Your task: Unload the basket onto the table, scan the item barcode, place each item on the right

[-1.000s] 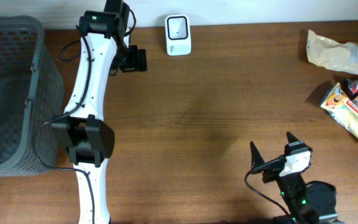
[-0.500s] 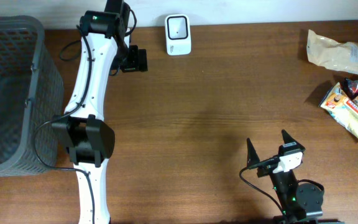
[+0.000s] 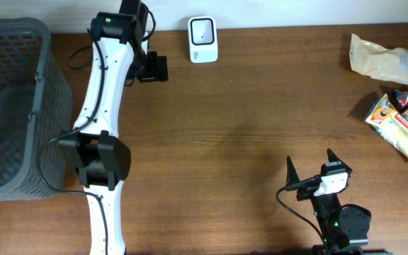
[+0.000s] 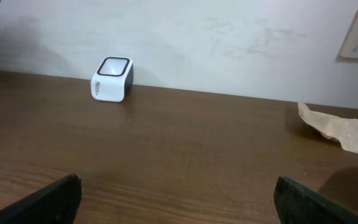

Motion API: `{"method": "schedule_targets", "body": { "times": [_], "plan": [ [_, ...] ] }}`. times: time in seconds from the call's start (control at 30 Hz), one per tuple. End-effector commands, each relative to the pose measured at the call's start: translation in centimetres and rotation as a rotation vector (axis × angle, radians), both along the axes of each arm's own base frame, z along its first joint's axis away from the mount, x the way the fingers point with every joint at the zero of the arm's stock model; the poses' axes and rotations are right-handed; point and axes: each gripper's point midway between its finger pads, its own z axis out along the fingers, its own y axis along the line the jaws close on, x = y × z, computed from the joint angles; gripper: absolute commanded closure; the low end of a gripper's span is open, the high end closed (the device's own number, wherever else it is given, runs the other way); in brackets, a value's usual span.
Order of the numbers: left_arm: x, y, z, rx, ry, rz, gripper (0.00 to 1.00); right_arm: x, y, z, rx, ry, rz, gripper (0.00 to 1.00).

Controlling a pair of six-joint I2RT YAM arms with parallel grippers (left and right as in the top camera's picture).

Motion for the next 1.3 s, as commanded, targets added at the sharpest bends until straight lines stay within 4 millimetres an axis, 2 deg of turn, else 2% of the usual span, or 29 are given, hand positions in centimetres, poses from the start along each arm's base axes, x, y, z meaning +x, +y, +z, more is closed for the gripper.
{"method": "schedule_targets", "body": {
  "times": [0.0,0.4,0.8,1.27],
  "plan": [
    [0.2,0.1,-0.7,0.012,0.01,0.006,0.01,0.1,-1.6,-0.5,-0.008,0.008,-0.089,0.02],
    [0.2,0.1,-0.7,0.012,0.01,0.006,0.01,0.1,-3.0,-0.6,0.044,0.016,-0.173,0.02],
    [0.2,0.1,-0.7,0.012,0.01,0.006,0.01,0.1,-2.9,-0.6,0.066,0.017,-0.172,0.02],
    [0.2,0.1,-0.7,0.012,0.01,0.006,0.01,0.1,-2.6,-0.6,0.013,0.014,-0.149,0.02]
  ]
}}
